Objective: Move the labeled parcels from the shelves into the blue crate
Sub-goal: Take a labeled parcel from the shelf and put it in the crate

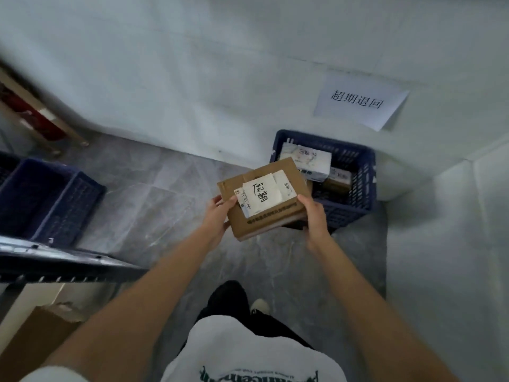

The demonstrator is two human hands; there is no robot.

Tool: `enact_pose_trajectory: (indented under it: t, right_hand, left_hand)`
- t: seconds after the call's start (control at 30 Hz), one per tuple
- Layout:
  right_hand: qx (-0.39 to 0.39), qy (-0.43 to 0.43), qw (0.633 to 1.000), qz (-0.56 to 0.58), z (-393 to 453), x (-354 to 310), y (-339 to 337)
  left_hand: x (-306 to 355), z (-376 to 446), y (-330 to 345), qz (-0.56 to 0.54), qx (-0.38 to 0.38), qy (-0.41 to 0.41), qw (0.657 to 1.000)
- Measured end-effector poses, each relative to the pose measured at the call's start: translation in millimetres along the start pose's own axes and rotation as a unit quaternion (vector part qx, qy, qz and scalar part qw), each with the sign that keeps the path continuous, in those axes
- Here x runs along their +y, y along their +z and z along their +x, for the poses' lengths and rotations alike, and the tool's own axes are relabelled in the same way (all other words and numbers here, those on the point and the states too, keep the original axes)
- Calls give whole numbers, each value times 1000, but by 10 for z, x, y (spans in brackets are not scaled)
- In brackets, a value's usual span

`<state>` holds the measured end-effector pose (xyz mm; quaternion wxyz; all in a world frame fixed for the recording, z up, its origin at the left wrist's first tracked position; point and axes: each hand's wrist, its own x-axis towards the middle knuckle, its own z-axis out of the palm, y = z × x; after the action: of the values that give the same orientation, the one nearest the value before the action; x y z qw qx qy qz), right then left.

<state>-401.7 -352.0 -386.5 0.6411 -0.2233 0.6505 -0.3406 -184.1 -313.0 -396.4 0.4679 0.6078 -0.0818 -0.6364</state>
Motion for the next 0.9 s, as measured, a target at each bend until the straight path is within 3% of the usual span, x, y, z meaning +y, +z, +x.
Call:
enact_pose_trajectory:
  t: [0.23, 0.43, 0.7, 0.9]
  right_hand:
    - [68, -45, 992, -93, 656, -219, -405]
    - [135, -63, 979, -138, 1232, -640, -840]
    - [175, -8, 967, -187, 2089, -1017, -1529]
    - [157, 58, 963, -210, 2840, -1070, -2071]
  left_hand:
    - [165, 908, 889, 83, 9, 1, 996]
    - [285, 1598, 1813, 212, -43, -35, 976]
    - [96, 2285, 2802, 280, -112, -96, 949]
    - [-230, 2638, 3459, 260, -80, -140, 952]
